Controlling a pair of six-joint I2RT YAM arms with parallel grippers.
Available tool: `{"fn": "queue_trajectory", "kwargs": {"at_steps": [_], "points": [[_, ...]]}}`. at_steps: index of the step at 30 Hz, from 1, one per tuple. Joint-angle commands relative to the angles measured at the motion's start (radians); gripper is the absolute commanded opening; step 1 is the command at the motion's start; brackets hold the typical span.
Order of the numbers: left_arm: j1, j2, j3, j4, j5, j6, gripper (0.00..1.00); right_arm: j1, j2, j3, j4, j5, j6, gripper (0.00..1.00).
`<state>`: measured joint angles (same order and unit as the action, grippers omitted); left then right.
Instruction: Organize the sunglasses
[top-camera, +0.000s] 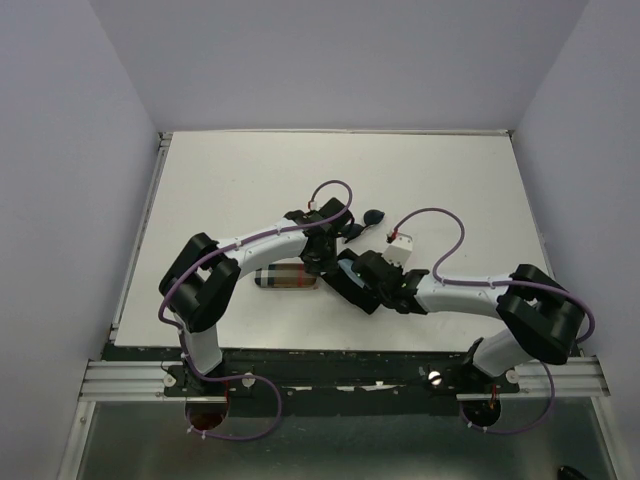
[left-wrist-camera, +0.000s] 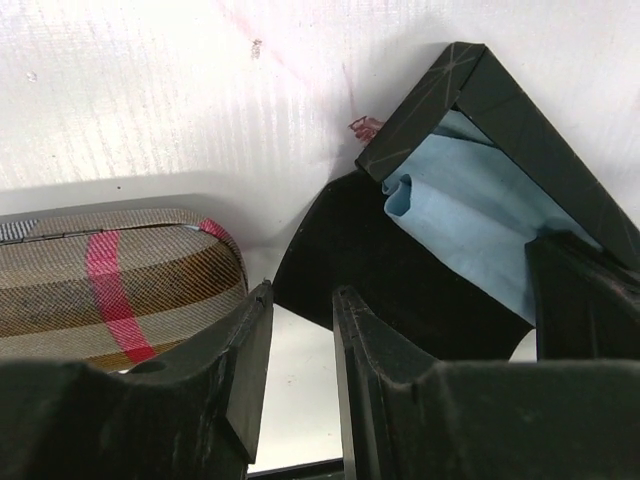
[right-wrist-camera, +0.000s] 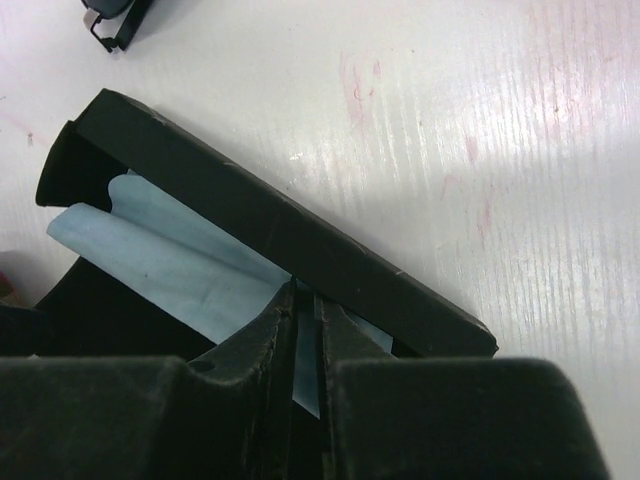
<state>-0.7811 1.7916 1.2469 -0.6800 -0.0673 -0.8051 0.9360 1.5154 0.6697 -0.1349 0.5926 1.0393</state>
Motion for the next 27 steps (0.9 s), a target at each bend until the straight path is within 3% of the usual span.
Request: {"fn": "queue_trajectory", "kwargs": {"at_steps": [1, 8, 11, 17, 27], "points": [[-0.003, -0.02, 0.023, 0.025, 0.015, -0.009, 0.4, 0.026, -0.044, -0.042, -0.066, -0.001, 0.036, 0.21], [-0.003, -0.047, 0.031, 0.01, 0.003, -0.008, 0.39, 0.035, -0.123, -0.025, -0.062, -0.007, -0.03, 0.25], [-0.004, -0.072, 0.029, 0.005, -0.005, -0.005, 0.39, 0.035, -0.127, -0.032, 0.061, -0.083, -0.126, 0.25], [-0.004, -0.147, -0.009, 0.013, -0.014, -0.005, 0.4, 0.037, -0.031, 0.027, 0.199, -0.243, -0.211, 0.25], [-0.003, -0.284, -0.177, 0.048, -0.026, -0.042, 0.41, 0.037, 0.08, 0.134, 0.159, -0.192, -0.225, 0.25]]}}
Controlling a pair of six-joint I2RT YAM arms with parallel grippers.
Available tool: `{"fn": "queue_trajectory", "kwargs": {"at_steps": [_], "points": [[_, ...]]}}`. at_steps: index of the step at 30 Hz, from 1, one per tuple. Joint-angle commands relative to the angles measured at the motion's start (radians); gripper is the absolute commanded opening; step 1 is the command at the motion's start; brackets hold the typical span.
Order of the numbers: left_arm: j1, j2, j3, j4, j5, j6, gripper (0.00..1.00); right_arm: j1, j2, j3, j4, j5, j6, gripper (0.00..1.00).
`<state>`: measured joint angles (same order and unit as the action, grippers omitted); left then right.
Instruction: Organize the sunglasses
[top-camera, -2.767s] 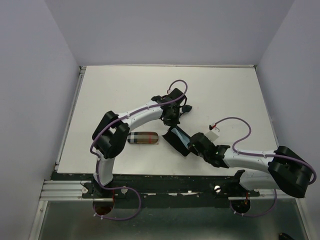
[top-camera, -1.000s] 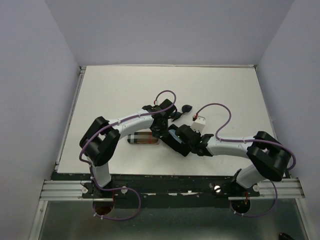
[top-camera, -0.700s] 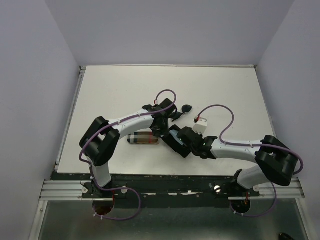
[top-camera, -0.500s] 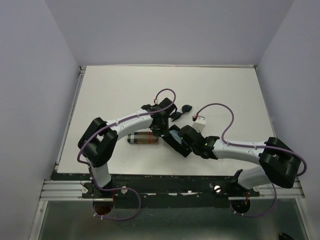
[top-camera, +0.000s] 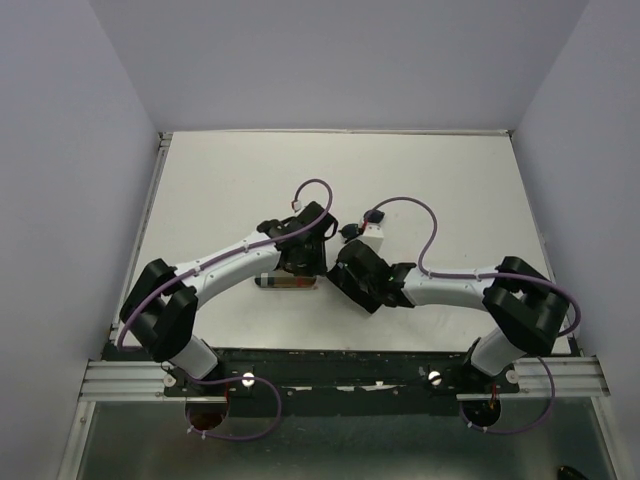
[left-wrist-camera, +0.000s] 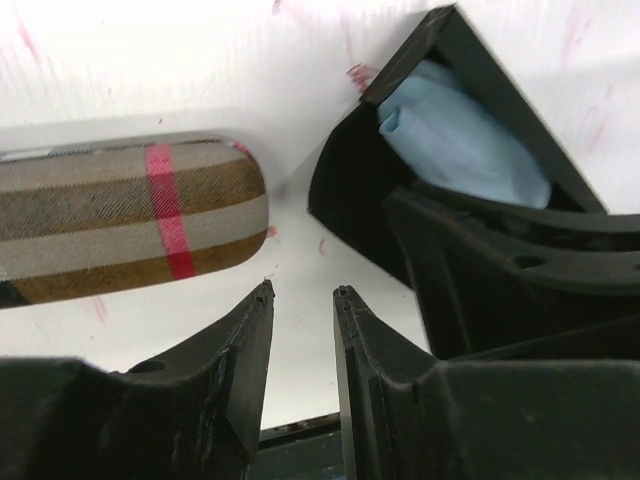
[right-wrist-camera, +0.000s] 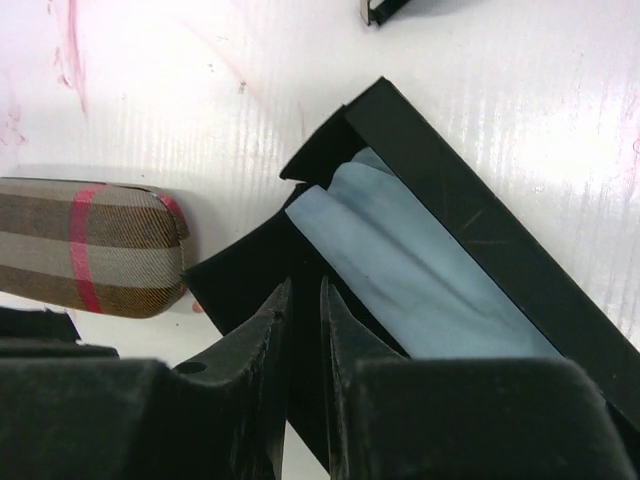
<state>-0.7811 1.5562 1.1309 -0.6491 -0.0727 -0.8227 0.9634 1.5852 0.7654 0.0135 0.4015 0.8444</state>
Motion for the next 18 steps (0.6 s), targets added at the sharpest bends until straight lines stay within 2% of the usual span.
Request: {"fn": "queue_trajectory", "kwargs": {"at_steps": [1, 5, 9, 15, 18], "points": [[-0.003, -0.059, -0.077, 0.02, -0.022, -0.024, 0.41, 0.008, 0.001, 0.035, 0.013, -0.015, -0.033, 0.25], [-0.003, -0.117, -0.175, 0.064, -0.013, -0.036, 0.4, 0.006, -0.056, 0.008, 0.008, -0.027, -0.036, 0.23], [-0.01, -0.15, -0.267, 0.172, 0.053, -0.041, 0.38, 0.008, -0.083, -0.006, -0.055, 0.049, -0.031, 0.2], [-0.03, -0.059, -0.244, 0.201, 0.073, -0.042, 0.31, 0.003, -0.033, 0.032, -0.135, 0.129, -0.015, 0.15], [-0.037, -0.015, -0.224, 0.213, 0.071, -0.038, 0.31, -0.003, -0.004, 0.044, -0.15, 0.151, -0.005, 0.14]]}}
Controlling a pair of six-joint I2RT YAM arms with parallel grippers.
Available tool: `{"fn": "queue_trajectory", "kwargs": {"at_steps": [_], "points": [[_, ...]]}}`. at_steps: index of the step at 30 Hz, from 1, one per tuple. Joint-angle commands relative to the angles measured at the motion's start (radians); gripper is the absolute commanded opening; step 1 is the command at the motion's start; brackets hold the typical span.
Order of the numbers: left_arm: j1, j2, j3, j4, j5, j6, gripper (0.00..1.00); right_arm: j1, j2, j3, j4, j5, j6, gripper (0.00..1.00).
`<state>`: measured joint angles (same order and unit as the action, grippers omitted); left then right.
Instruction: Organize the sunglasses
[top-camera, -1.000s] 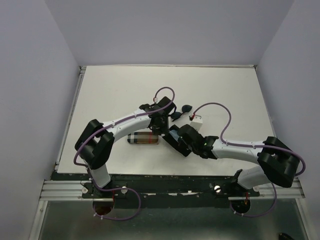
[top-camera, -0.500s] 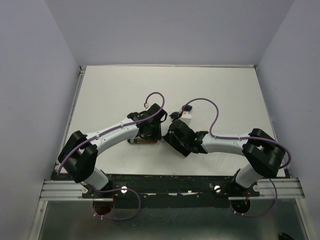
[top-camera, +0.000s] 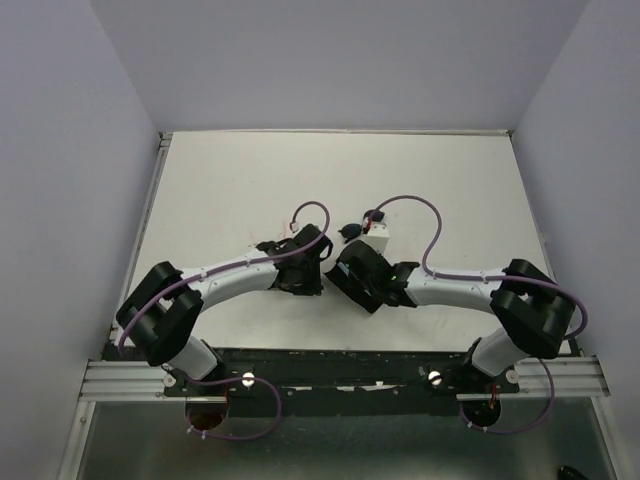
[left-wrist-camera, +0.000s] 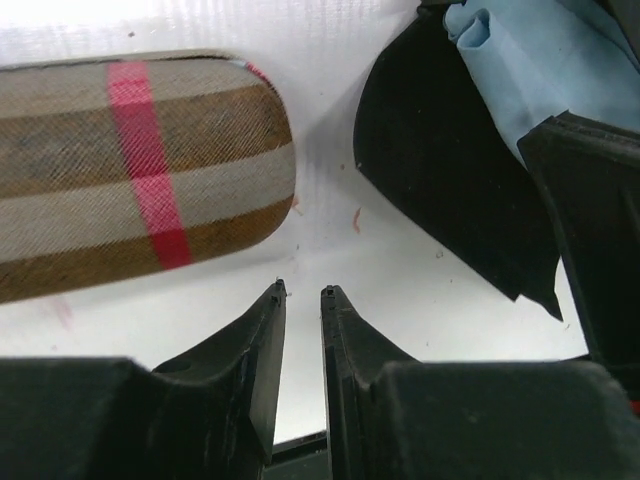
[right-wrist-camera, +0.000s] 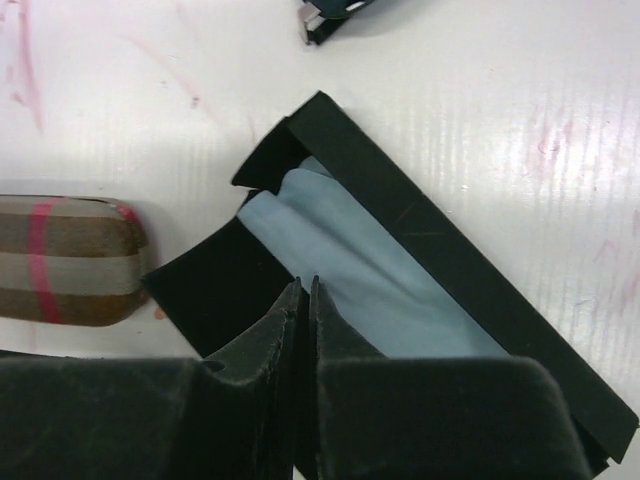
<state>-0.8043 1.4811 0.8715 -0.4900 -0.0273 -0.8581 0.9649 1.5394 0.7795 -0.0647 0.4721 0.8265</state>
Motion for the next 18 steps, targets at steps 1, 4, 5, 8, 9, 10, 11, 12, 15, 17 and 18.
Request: {"fn": "queue_trajectory", "kwargs": {"at_steps": [1, 4, 5, 8, 9, 10, 11, 12, 15, 17, 18], "points": [[-0.013, 0.071, 0.043, 0.059, 0.038, -0.002, 0.3, -0.006, 0.05, 0.032, -0.073, 0.088, 0.017, 0.14], [-0.016, 0.105, 0.064, 0.076, 0.061, 0.001, 0.3, -0.012, 0.074, 0.038, -0.075, 0.088, 0.017, 0.13], [-0.018, 0.117, 0.073, 0.076, 0.064, -0.001, 0.3, -0.011, 0.082, 0.04, -0.075, 0.088, 0.016, 0.13], [-0.019, 0.143, 0.096, 0.076, 0.066, 0.005, 0.29, -0.012, 0.088, 0.044, -0.073, 0.094, 0.016, 0.13], [-0.019, 0.153, 0.101, 0.073, 0.064, 0.008, 0.29, -0.012, 0.084, 0.043, -0.075, 0.089, 0.014, 0.13], [-0.018, 0.157, 0.107, 0.073, 0.063, 0.008, 0.29, -0.012, 0.079, 0.043, -0.073, 0.083, 0.014, 0.13], [-0.018, 0.165, 0.115, 0.07, 0.058, 0.008, 0.29, -0.012, 0.065, 0.04, -0.075, 0.08, 0.014, 0.13], [-0.018, 0.169, 0.119, 0.068, 0.056, 0.01, 0.29, -0.012, 0.053, 0.032, -0.069, 0.077, 0.014, 0.13], [-0.018, 0.182, 0.132, 0.062, 0.049, 0.01, 0.29, -0.012, 0.012, 0.015, -0.066, 0.086, 0.014, 0.13], [-0.019, 0.186, 0.138, 0.057, 0.041, 0.011, 0.29, -0.014, -0.004, 0.012, -0.063, 0.1, 0.013, 0.13], [-0.018, 0.189, 0.139, 0.056, 0.04, 0.011, 0.29, -0.014, -0.002, 0.012, -0.06, 0.108, 0.011, 0.13]]}}
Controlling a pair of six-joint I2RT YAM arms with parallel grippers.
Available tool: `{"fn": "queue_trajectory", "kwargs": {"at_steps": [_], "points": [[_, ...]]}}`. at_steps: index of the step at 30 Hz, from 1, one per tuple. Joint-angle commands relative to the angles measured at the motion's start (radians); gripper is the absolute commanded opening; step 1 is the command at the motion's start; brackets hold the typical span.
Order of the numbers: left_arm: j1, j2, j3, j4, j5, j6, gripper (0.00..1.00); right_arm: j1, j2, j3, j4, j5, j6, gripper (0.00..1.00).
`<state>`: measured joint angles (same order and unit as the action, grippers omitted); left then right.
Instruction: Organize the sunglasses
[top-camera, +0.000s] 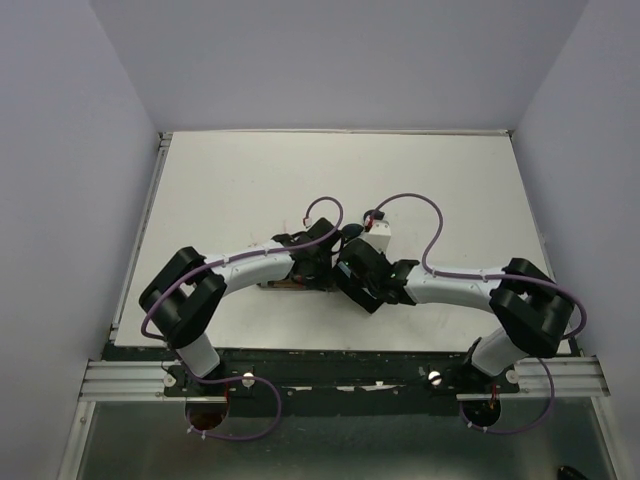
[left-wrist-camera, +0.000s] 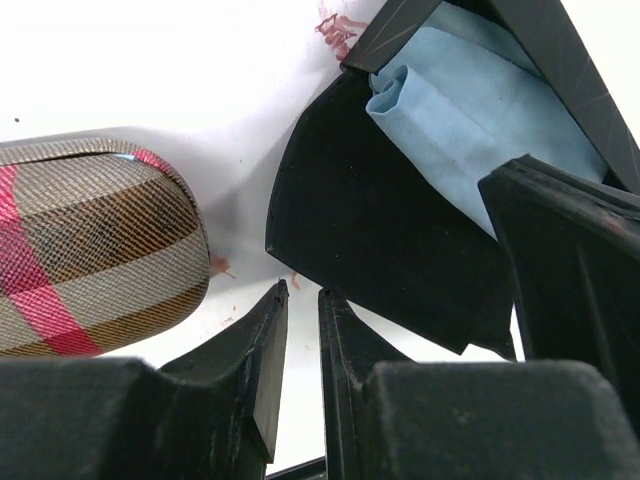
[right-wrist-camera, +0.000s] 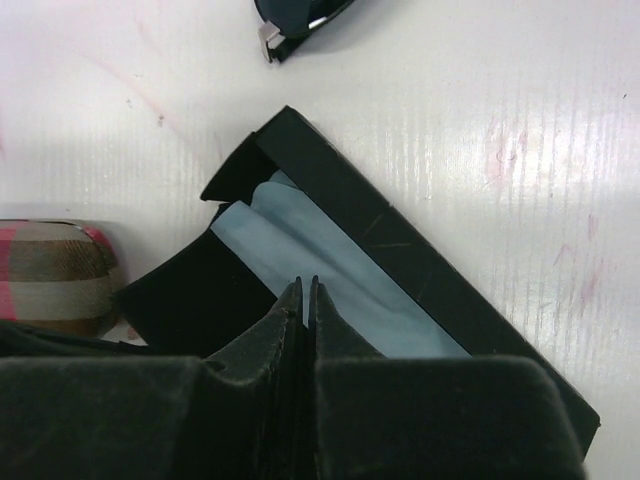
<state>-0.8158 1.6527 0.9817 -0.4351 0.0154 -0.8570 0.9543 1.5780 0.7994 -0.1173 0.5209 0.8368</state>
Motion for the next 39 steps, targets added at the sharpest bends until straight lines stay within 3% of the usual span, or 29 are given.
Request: {"fn": "queue_trajectory", "kwargs": {"at_steps": [1, 10, 20, 27, 31, 37, 39], "points": [[-0.006, 0.019, 0.032, -0.001, -0.006, 0.01, 0.29, -0.006, -0.039, -0.008, -0.002, 0.06, -0.001, 0.13], [-0.008, 0.032, 0.044, -0.005, -0.008, 0.01, 0.28, -0.02, 0.057, 0.032, 0.034, 0.093, -0.013, 0.13], [-0.002, 0.048, 0.078, -0.017, -0.034, 0.019, 0.28, -0.022, 0.12, 0.017, 0.085, 0.01, -0.005, 0.13], [0.01, 0.047, 0.113, -0.056, -0.068, 0.03, 0.28, -0.022, 0.009, 0.041, 0.021, 0.05, -0.007, 0.18], [0.024, 0.033, 0.121, -0.06, -0.092, 0.042, 0.29, -0.025, -0.125, 0.061, -0.001, 0.039, -0.083, 0.31], [0.085, 0.068, 0.163, -0.056, -0.057, 0.059, 0.29, -0.07, -0.236, 0.13, 0.034, 0.123, -0.235, 0.78], [0.108, 0.073, 0.169, -0.042, -0.043, 0.068, 0.29, -0.136, -0.239, 0.165, 0.085, 0.078, -0.329, 0.89]]}}
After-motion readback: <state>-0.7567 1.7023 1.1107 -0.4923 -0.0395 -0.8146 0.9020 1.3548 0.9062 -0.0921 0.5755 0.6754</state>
